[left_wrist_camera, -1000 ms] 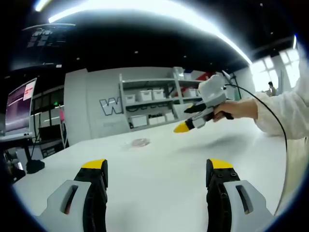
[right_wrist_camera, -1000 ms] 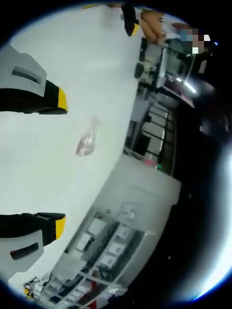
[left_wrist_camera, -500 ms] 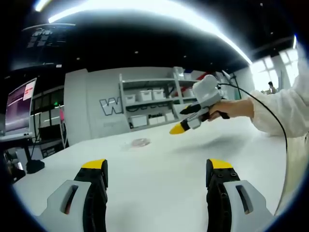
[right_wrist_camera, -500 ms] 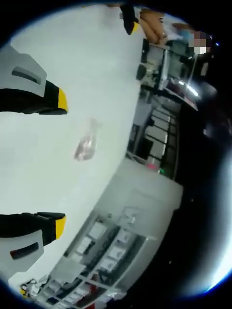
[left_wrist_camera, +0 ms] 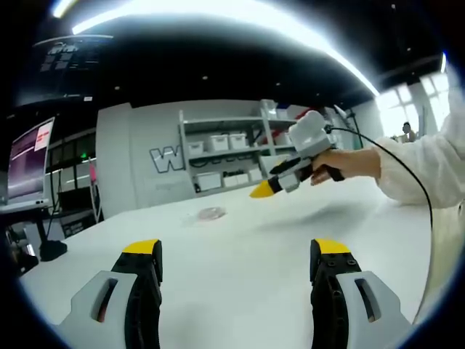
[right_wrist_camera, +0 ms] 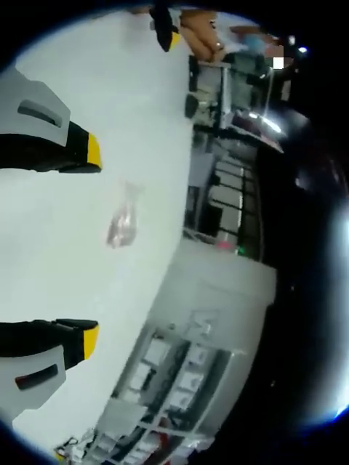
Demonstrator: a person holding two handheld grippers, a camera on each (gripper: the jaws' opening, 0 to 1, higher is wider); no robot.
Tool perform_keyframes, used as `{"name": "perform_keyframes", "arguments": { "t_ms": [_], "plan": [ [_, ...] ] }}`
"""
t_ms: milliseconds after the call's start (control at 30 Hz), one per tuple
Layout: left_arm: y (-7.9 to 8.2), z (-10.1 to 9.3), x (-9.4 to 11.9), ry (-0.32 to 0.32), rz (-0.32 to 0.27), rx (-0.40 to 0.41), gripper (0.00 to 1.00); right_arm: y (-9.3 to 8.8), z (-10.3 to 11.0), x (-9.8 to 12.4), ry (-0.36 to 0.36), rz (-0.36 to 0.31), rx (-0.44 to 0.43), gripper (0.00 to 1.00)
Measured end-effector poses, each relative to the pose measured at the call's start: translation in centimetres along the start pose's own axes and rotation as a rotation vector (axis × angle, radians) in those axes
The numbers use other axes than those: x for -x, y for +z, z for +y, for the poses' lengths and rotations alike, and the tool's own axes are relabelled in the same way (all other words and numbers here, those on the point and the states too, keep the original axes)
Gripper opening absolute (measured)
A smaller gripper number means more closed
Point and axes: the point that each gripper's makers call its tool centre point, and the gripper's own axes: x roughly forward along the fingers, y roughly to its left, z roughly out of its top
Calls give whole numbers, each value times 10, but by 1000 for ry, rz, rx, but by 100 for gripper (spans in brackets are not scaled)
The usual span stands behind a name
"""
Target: Open the resealable bag by pulling the two sides of the seal apart until the entire bag opening is separated and visibly accessible.
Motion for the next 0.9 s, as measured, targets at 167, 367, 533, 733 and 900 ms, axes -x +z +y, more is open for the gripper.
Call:
{"name": "perform_keyframes", "arguments": {
  "t_ms": [167,367,533,733,900],
  "plan": [
    [0,0,0,-2,1,4,82,5,-4,0,-10,-20,-43,83],
    [0,-1,0,-1,2,1,82,9,-4,0,-17,-31,-45,83],
    [0,-1,0,-2,2,4,82,11,-2,-3,-14,-33,-44,83],
    [1,0,0,-1,1,5,82,13,0,-6,-19,-30,3,83],
    [1,0,0,-1,0,4,82,15,0,-9,-15,-34,20,83]
  ]
}}
